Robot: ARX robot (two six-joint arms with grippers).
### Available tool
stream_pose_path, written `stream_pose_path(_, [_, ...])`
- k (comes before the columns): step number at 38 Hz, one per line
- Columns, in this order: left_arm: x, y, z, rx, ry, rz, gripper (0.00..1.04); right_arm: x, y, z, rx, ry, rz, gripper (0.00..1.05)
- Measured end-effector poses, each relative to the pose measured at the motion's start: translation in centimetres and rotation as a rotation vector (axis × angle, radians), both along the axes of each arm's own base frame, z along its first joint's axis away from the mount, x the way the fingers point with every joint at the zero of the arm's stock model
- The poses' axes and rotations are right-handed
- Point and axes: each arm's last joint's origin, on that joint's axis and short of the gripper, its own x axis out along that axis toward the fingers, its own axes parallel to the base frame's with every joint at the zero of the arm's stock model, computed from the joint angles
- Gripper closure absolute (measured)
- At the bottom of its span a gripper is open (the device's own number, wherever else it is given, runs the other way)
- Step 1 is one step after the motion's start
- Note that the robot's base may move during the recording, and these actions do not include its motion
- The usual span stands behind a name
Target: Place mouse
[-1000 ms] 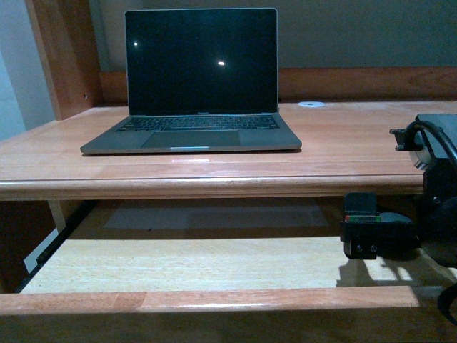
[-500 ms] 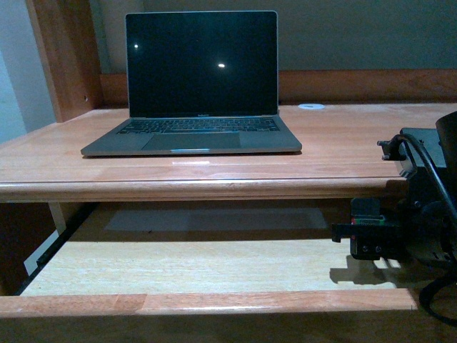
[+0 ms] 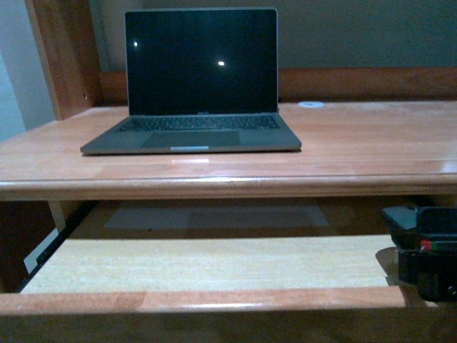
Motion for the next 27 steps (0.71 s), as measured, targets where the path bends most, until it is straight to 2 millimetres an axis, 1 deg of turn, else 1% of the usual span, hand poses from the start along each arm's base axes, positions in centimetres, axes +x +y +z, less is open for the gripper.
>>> stream_pose_path(4, [0.0,0.0,0.0,0.0,0.0,0.0,0.07,-1.1,-0.06,0.33,0.004,-0.02,0.013,0.42])
stream_pose_path(14, [0.0,0.0,-0.03,0.0,0.003,0.001,0.07,-1.37,0.12,0.06,0.001,-0.01,0.023,0.42])
stream_pose_path(23, [0.0,-0.01,0.0,0.0,0.0,-0.002,0.07,-1.16,0.46,0.01,-0.001,-0.022,0.019,0.42])
stream_pose_path(27, [0.0,-0.01,0.0,-0.001,0.0,-0.001,0.07,-0.55,0.63,0.18,-0.001,-0.029,0.005,0.42])
